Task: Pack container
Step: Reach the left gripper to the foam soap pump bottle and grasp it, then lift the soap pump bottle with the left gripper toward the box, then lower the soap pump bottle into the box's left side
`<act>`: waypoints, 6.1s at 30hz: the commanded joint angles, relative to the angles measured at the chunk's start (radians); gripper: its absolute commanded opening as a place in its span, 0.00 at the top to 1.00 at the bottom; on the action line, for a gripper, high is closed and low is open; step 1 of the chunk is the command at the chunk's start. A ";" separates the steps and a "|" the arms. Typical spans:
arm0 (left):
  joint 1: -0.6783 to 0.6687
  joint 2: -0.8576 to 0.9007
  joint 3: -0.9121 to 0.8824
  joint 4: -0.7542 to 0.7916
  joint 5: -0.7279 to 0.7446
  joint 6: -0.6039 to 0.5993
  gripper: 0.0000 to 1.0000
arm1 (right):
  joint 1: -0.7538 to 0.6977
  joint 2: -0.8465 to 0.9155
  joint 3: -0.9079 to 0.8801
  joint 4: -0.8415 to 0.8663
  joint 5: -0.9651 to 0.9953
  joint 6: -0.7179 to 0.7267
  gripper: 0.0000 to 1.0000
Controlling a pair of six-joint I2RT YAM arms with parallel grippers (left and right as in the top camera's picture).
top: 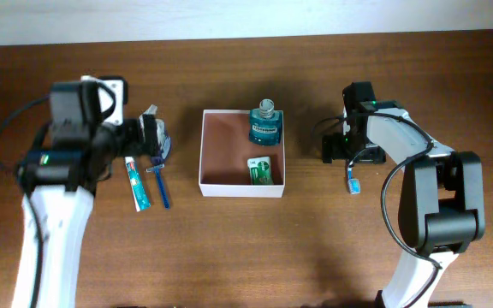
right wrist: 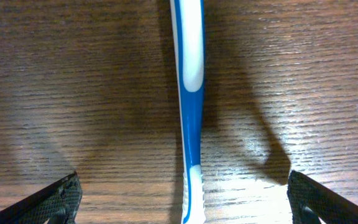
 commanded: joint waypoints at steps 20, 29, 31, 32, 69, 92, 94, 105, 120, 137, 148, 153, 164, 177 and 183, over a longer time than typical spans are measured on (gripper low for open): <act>-0.008 0.324 0.024 0.223 0.011 0.020 0.28 | 0.002 0.042 -0.035 -0.003 0.029 0.000 0.01; -0.055 0.326 0.024 0.249 0.007 0.075 0.44 | 0.002 0.042 -0.035 -0.003 0.029 0.000 0.01; -0.061 0.326 0.023 0.251 0.005 0.089 0.50 | 0.002 0.042 -0.035 -0.003 0.029 0.000 0.01; -0.062 0.326 0.023 0.251 -0.004 0.089 0.51 | 0.002 0.042 -0.035 -0.003 0.029 0.000 0.01; -0.063 0.391 0.022 0.233 -0.079 0.174 0.76 | 0.002 0.042 -0.035 -0.003 0.029 0.000 0.01; -0.063 0.068 0.075 0.261 0.123 0.174 0.91 | 0.002 0.042 -0.035 -0.003 0.029 0.000 0.01; -0.063 0.057 0.075 0.278 0.219 0.174 0.91 | 0.002 0.042 -0.035 -0.003 0.029 0.000 0.01; -0.167 0.111 0.074 0.327 0.307 0.215 0.91 | 0.002 0.042 -0.035 -0.003 0.029 0.000 0.01; -0.259 0.288 0.074 0.457 0.270 0.361 0.90 | 0.002 0.042 -0.035 -0.003 0.029 0.000 0.01; -0.259 0.380 0.074 0.457 0.269 0.341 0.90 | 0.002 0.042 -0.035 -0.003 0.029 0.000 0.01; -0.259 0.390 0.074 0.472 0.257 0.342 0.90 | 0.002 0.042 -0.035 -0.003 0.029 0.000 0.01; -0.259 0.402 0.074 0.480 0.258 0.342 0.90 | 0.002 0.042 -0.035 -0.003 0.029 0.000 0.01; -0.269 0.472 0.074 0.517 0.216 0.342 0.90 | 0.002 0.042 -0.035 -0.003 0.029 0.000 0.01; -0.274 0.492 0.074 0.531 0.197 0.342 0.66 | 0.002 0.042 -0.035 -0.003 0.029 0.000 0.01; -0.275 0.492 0.074 0.532 0.190 0.341 0.48 | 0.002 0.042 -0.035 -0.003 0.029 0.000 0.02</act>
